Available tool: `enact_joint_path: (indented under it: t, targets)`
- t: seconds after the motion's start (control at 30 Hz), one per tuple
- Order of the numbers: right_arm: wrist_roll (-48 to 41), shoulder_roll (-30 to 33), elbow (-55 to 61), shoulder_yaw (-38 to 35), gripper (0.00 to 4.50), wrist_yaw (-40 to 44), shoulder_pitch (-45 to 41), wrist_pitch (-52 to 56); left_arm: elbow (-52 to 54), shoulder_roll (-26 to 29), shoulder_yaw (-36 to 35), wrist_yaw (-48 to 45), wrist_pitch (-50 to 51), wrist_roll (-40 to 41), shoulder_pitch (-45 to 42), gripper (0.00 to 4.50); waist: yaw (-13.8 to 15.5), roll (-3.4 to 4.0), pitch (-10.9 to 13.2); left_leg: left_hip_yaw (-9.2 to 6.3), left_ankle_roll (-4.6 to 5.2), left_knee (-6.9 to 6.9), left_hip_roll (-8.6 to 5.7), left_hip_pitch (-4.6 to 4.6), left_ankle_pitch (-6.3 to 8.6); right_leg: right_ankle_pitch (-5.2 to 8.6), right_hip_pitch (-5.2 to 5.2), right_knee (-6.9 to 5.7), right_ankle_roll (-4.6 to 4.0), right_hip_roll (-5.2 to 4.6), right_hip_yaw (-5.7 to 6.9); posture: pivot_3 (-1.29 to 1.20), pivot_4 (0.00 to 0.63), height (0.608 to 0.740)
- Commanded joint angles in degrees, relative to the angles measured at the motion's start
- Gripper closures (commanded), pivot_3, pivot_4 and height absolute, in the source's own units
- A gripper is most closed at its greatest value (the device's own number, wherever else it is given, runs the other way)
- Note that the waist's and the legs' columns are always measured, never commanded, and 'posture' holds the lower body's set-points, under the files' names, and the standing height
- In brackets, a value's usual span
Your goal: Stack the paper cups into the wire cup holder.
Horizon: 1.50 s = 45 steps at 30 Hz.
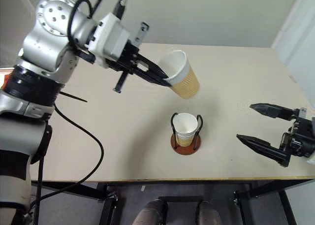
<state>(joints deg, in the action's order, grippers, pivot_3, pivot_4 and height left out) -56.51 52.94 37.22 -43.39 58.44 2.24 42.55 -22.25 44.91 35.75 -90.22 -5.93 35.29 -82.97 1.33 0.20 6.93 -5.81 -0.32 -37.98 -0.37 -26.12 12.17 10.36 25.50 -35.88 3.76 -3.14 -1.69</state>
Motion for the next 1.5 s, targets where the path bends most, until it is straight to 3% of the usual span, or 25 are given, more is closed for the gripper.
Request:
enact_joint_path:
  t: [0.03, 0.23, 0.63, 1.27, 1.5]
  targets:
    - [-0.6, 1.9, 1.4, 0.1, 0.0, -1.1, -0.9, -1.6, 2.0, 0.9, 4.6, -2.3, -2.9, 3.1, -2.0, 4.47, 0.0, 0.01, 0.0, 0.02, -0.02, -0.04, 0.0, 0.0, 0.01, 0.02, -0.02, 0.0, 0.06, 0.0, -0.01, 0.0, 0.15, 0.74]
    - [-1.7, 3.2, 2.8, -5.1, 0.0, -0.7, 3.2, -0.3, -0.1, -0.5, 12.6, -2.3, -8.5, 4.2, -2.9, 4.47, 0.7, 0.0, 0.0, 0.03, -0.1, -0.15, -0.01, -0.02, 0.06, 0.1, -0.1, 0.02, 0.16, -0.03, -0.01, 0.0, 0.15, 0.74]
    - [-3.6, 4.7, 7.0, -16.4, 0.0, -1.3, 15.8, 4.9, -7.8, -5.7, 16.9, -2.3, -14.2, 3.1, -4.8, 4.47, 1.4, -0.01, 0.0, 0.19, 0.23, -0.31, -0.07, 0.03, 0.33, 0.27, -0.26, 0.05, 0.01, -0.07, -0.07, 0.0, 0.15, 0.74]
    - [-4.0, 5.5, 7.1, -15.3, 0.0, -2.4, 17.4, 5.1, -7.5, -4.2, 21.6, -2.3, -16.8, 3.9, -6.1, 4.47, 1.3, -0.01, 0.0, 0.27, 0.36, -0.36, -0.13, 0.02, 0.36, 0.32, -0.29, 0.06, 0.25, -0.06, -0.13, 0.0, 0.15, 0.74]
    - [-3.0, 5.3, 7.2, -14.7, 0.0, -2.5, 17.8, 4.8, -9.9, -6.5, 22.3, -2.3, -18.5, 1.5, -6.3, 4.47, 1.4, -0.01, 0.0, 0.27, 0.38, -0.41, -0.14, 0.02, 0.36, 0.33, -0.32, 0.06, 0.25, -0.06, -0.13, 0.0, 0.15, 0.74]
